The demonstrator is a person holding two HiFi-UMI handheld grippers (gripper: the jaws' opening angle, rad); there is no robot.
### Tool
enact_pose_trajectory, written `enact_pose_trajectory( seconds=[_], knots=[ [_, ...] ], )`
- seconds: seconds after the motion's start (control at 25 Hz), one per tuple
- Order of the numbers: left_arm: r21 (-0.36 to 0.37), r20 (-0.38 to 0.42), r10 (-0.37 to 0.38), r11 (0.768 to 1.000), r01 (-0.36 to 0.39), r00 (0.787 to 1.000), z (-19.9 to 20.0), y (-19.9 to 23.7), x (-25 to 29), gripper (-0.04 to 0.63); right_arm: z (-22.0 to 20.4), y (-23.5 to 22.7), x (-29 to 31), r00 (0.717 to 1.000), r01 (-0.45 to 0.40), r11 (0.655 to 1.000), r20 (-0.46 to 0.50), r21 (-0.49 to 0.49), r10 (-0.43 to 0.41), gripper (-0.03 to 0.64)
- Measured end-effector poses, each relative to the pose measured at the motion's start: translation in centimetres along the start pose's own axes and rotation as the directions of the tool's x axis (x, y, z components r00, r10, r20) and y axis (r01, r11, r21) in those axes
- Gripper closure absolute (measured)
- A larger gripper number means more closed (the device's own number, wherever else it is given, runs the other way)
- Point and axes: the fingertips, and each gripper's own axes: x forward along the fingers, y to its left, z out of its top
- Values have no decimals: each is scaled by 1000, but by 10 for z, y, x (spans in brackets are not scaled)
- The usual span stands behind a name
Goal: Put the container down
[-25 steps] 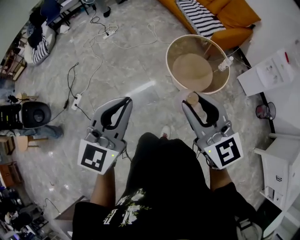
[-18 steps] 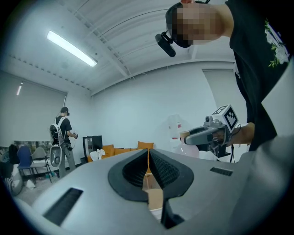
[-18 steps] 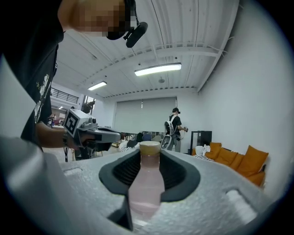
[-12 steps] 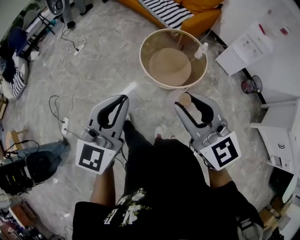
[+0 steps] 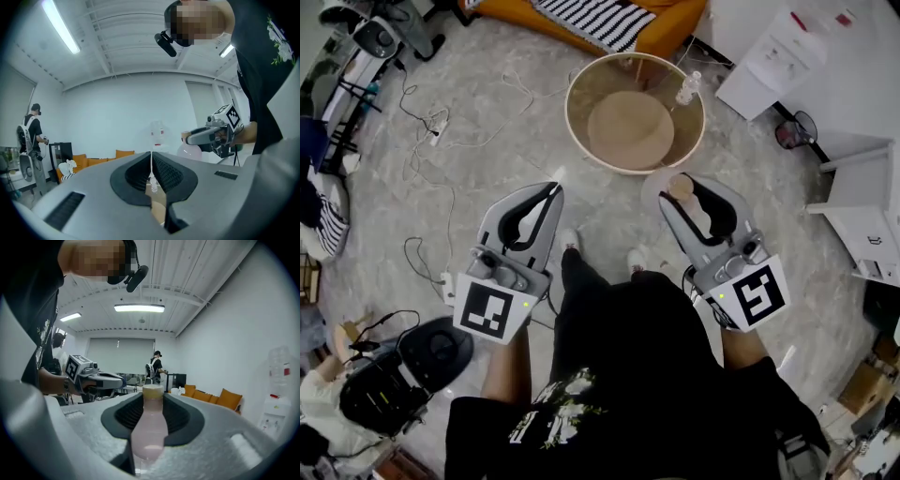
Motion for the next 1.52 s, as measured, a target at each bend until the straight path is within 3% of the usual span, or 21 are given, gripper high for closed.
enact_pose_trajectory(
  seconds=[0.28,0.48,0.88,1.12,1.36,1.52],
  knots=[
    [16,56,-139,990,139,989,1,56,28,572,13,-2,34,982,190,981,12,-38,-190,495],
    [37,77,-225,974,223,971,-3,79,46,572,8,-16,52,961,275,961,15,-13,-275,495],
    [53,76,-419,908,416,905,-21,114,58,572,3,-5,88,885,465,885,-13,16,-465,495],
    [66,56,-470,882,467,881,-32,124,57,572,-10,9,106,856,517,855,-44,44,-515,495],
    [44,45,-494,869,492,868,-39,133,64,572,-16,7,127,858,513,857,-52,50,-510,494],
    [41,41,-481,876,480,875,-46,146,76,572,-24,-4,142,869,494,868,-52,51,-491,495]
  ],
)
